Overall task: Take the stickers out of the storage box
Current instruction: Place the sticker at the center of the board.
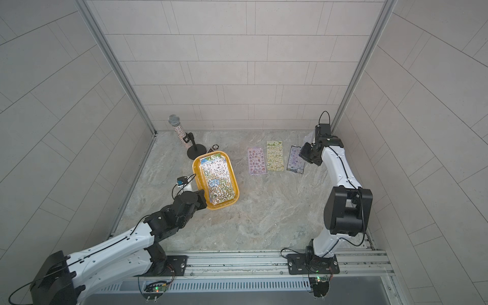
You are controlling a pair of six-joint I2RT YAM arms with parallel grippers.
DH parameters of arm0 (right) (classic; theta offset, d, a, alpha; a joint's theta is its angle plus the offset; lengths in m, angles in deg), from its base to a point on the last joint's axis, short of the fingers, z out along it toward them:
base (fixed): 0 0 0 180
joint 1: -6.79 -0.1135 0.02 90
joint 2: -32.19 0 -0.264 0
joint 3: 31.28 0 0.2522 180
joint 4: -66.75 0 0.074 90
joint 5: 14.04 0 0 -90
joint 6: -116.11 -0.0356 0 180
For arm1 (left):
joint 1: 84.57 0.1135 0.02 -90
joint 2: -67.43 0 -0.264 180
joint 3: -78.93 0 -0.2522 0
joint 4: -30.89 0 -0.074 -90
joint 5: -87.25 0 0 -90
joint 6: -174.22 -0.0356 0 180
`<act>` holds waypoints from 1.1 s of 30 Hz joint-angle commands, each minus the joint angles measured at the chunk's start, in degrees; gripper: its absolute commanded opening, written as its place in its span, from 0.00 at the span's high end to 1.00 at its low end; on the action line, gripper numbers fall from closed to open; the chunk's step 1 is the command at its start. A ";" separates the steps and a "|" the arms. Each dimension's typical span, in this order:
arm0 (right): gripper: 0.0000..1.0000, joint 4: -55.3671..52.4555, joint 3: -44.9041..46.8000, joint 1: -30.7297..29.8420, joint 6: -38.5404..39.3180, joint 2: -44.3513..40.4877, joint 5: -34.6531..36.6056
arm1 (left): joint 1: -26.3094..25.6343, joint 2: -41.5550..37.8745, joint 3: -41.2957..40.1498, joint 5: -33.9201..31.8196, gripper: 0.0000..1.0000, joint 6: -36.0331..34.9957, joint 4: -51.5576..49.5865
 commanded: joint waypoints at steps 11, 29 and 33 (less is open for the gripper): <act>1.00 -14.21 -21.19 7.14 5.72 22.25 8.44 | -0.21 -1.71 -0.87 -0.03 1.00 2.31 1.65; 0.97 -19.55 -29.13 10.74 8.81 33.76 10.90 | -1.14 -3.65 -1.79 -0.46 1.00 3.65 1.98; 0.94 -18.34 -29.71 10.74 9.78 33.94 15.92 | -1.26 -4.12 -2.19 -0.62 1.00 4.15 2.07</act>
